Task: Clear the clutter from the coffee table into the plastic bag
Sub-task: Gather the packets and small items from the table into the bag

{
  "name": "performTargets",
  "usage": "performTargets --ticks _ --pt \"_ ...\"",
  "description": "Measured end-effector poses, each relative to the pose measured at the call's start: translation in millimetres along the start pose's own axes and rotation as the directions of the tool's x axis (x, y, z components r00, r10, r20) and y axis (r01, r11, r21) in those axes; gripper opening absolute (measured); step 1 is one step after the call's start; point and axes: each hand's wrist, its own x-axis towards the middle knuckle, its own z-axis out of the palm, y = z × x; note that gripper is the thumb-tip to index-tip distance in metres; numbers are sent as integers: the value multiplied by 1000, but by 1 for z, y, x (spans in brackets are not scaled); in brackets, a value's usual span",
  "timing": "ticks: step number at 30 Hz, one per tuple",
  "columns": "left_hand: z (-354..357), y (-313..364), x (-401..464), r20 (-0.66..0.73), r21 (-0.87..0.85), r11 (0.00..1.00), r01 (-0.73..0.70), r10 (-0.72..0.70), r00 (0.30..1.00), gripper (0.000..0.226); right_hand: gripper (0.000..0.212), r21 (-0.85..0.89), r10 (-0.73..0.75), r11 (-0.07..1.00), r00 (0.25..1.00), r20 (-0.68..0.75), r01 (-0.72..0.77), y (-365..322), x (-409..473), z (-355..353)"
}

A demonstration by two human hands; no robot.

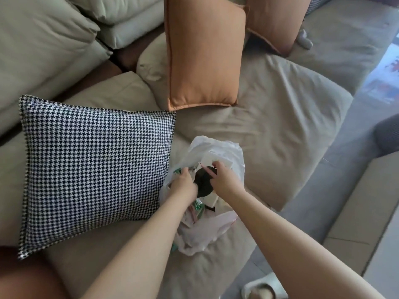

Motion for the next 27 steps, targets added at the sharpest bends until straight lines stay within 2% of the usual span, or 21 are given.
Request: performTargets --ticks 3,7,13,19,22,25,27 --pt "0 2 0 -11 -2 1000 -9 9 1000 50 60 -27 -9 1000 1000 1 9 3 1 1" --pt "1 3 1 -32 -43 997 -64 63 997 45 63 -59 -39 997 999 3 39 4 3 0" --pt "2 8 0 -52 -49 991 -123 120 991 54 61 -186 -126 974 992 20 127 8 7 6" --pt "17 -7 -9 -13 -21 985 -170 170 985 59 45 -224 -134 966 991 -12 128 17 -4 18" --pt "26 -20 -23 8 5 983 -182 182 983 56 47 -234 -118 965 993 26 121 22 -18 18" --pt "38 -32 -41 25 36 979 -200 199 980 48 62 -265 -138 952 987 78 154 29 -39 26" --pt "47 -38 -53 15 50 974 -220 220 975 43 55 -270 -117 953 989 91 137 36 -54 34"
